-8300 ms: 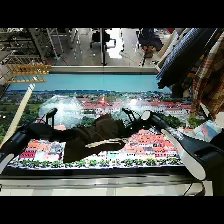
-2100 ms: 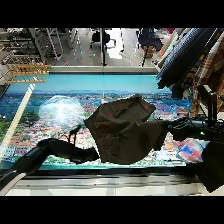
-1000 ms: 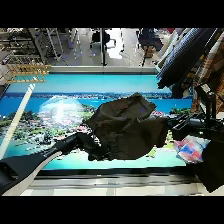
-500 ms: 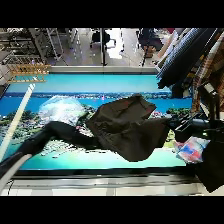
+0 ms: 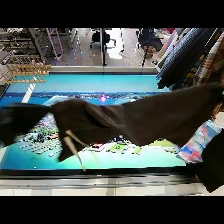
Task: Fold the clothes and pants, and hang the long-sleeved shirts on hangers.
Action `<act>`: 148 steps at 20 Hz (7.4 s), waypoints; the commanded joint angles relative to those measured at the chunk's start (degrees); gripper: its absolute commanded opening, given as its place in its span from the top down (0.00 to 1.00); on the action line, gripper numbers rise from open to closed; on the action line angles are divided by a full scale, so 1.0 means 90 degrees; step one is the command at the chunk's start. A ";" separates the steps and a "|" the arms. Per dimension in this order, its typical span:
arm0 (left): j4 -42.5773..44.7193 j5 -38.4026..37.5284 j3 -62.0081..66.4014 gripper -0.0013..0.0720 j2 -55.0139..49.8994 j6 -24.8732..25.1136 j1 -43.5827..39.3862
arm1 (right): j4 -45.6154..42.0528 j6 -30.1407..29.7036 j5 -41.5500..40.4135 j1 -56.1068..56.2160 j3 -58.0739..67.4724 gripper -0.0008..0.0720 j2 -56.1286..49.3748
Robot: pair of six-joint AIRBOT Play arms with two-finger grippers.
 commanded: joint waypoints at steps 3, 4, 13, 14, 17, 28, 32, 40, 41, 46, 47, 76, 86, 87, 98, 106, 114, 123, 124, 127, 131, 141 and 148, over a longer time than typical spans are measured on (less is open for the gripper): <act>-0.0097 -0.0126 0.2259 0.98 0.0345 0.0027 0.0508 | 0.0051 0.0151 -0.0714 0.0007 0.2186 0.97 0.0095; -0.0097 -0.0126 0.2482 0.98 0.0257 0.0034 0.0508 | 0.0092 0.0406 -0.0986 0.0007 0.2426 0.97 0.0095; 0.0002 0.0595 0.2596 0.98 -0.2994 0.0066 0.0481 | 0.0015 0.1129 -0.0595 0.0007 0.0782 0.97 -0.1955; 0.0000 0.0765 0.2596 0.98 -0.3606 0.0068 0.0398 | 0.0012 0.1105 -0.0687 0.0007 0.0311 0.97 -0.2477; 0.0070 0.0641 0.2596 0.98 -0.5464 0.0192 0.0102 | 0.0032 0.0940 -0.1608 0.0015 -0.0738 0.97 -0.4092; -0.0097 0.0602 0.3643 0.98 -0.8612 -0.0697 0.0525 | 0.0556 0.0993 -0.0461 0.0022 -0.0561 0.97 -0.5387; 0.0231 0.2074 0.3827 0.98 -0.8626 -0.0699 0.1224 | 0.0563 0.1530 0.1780 0.0328 -0.1076 0.97 -0.4639; 0.2232 0.3019 0.3808 0.98 -0.9114 -0.0646 0.1685 | 0.0661 0.1836 0.1508 0.3240 -0.4403 0.97 -0.4048; 0.2295 0.2999 0.3808 0.98 -0.9197 -0.0648 0.1688 | 0.0639 0.1851 0.0821 0.3653 -0.4762 0.95 -0.4048; 0.1945 0.2824 0.3813 0.27 -0.9245 -0.1008 0.1751 | -0.0391 0.3140 -0.0988 0.3157 -0.5168 0.30 -0.4007; 0.1676 0.2820 0.3815 0.28 -0.9204 -0.1008 0.1797 | -0.0155 0.3174 -0.1190 0.2659 -0.5270 0.27 -0.4010; 0.2569 0.0733 0.2526 0.97 -0.8791 0.0029 -0.1416 | -0.2030 0.3546 -0.1931 0.0588 -0.3558 0.98 -0.3806; 0.2528 0.1350 0.2783 0.98 -0.8058 -0.0248 -0.0884 | -0.2395 0.3869 -0.2001 0.4605 -0.0039 0.97 -0.7050; 0.2528 0.1637 0.2781 0.97 -0.7793 -0.0248 -0.0690 | -0.2382 0.3706 -0.1982 0.4874 0.0398 0.97 -0.7512; 0.2574 0.2188 0.2742 0.78 -0.6941 -0.0503 0.0163 | -0.2028 0.3827 0.0554 0.2628 0.1605 0.35 -0.6747; 0.2579 0.1855 0.2742 0.65 -0.7264 -0.0481 -0.0673 | 0.0838 0.3645 -0.0636 0.1751 -0.1358 0.03 -0.6790; 0.2577 0.1906 0.2742 0.65 -0.7478 -0.0478 -0.0712 | 0.2125 0.3264 -0.2356 0.2322 -0.1416 0.76 -0.7218; 0.2523 0.2033 0.2742 0.65 -0.7475 -0.0478 -0.0850 | 0.1996 0.1909 -0.7271 0.4121 0.0413 0.73 -0.7521; 0.2523 0.1994 0.2742 0.65 -0.7475 -0.0478 -0.0886 | 0.1970 0.1909 -0.7497 0.4235 0.0588 0.40 -0.7730; 0.2531 0.1651 0.2742 0.65 -0.7478 -0.0476 -0.1059 | 0.1627 0.1936 -0.6487 0.4107 0.0712 0.19 -0.7958; 0.2596 0.0950 0.2742 0.68 -0.7565 -0.0476 -0.1241 | 0.1256 0.2737 -0.3509 0.3004 0.0712 0.23 -0.7679; 0.2912 0.0833 0.2742 0.97 -0.8896 -0.0867 -0.1168 | 0.1137 0.2761 -0.0515 0.1428 -0.0002 0.07 -0.7973; 0.2909 0.1137 0.2742 0.97 -0.8898 -0.0865 -0.1156 | 0.1897 0.2567 -0.1049 0.1528 0.0233 0.03 -0.8867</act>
